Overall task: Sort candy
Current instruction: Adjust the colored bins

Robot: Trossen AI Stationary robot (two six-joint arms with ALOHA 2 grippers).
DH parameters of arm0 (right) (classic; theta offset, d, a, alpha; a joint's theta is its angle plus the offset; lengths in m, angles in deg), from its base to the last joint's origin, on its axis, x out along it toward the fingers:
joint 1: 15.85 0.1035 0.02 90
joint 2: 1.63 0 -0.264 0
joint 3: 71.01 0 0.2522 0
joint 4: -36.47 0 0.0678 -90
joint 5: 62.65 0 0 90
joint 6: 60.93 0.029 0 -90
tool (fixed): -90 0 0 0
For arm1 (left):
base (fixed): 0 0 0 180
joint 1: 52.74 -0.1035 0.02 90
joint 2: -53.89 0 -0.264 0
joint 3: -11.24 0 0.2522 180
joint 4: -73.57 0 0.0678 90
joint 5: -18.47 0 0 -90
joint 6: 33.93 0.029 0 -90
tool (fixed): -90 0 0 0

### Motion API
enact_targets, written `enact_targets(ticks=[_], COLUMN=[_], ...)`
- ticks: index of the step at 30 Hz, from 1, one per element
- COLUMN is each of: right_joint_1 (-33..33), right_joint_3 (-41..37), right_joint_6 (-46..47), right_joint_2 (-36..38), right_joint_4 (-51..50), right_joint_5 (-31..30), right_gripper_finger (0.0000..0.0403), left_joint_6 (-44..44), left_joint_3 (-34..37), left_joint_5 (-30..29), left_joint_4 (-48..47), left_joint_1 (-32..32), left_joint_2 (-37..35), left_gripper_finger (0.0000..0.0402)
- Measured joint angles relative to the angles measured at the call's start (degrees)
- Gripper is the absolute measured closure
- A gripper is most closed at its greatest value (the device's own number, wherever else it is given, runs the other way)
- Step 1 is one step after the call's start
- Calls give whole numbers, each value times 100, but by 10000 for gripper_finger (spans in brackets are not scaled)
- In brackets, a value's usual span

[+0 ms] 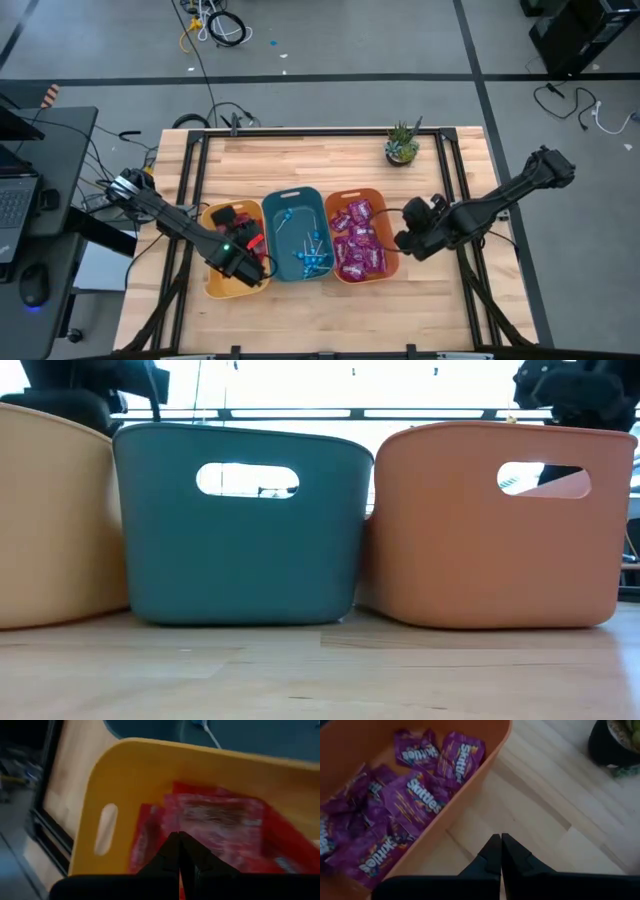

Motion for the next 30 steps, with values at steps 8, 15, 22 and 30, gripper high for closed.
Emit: enact_targets(ticks=[8,15,22,30], right_joint_1=[133,340,513,612], right_joint_3=[-42,-42,-42,-42], right_joint_6=[14,25,18,18], right_joint_2=[-82,-82,-82,-82], right_joint_4=[185,286,440,456], right_joint_5=[219,393,401,397], right_gripper_finger=[403,403,403,403], left_joint_6=[759,1311,2233,3295], left_joint_3=[300,306,306,306], left_joint_5=[-454,-896,-870,-416], left_joint_4=[205,303,904,1788], left_joint_1=[0,0,-93,-500], left_joint_2=[0,0,0,0], left_gripper_finger=[402,402,402,402])
